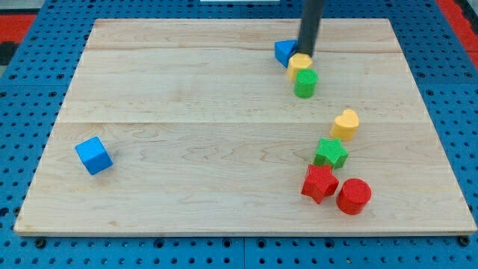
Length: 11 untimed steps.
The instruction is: Move triangle to the top of the blue cube
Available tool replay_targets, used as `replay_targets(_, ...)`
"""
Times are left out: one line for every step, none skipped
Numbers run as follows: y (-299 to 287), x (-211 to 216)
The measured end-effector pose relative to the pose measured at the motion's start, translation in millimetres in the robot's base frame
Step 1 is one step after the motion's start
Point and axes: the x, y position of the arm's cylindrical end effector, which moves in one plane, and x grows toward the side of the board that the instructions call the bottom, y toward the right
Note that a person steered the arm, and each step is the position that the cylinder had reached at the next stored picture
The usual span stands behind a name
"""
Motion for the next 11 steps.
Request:
replay_targets(-54,18)
replay_targets(8,6)
replay_targets(30,-38)
replay_targets(-68,-18)
replay_targets(-164,43)
replay_targets(-260,82)
replay_targets(-265,54)
replay_targets(-222,21)
replay_targets(-155,43)
replay_targets(-159,82)
replay_targets(-213,113)
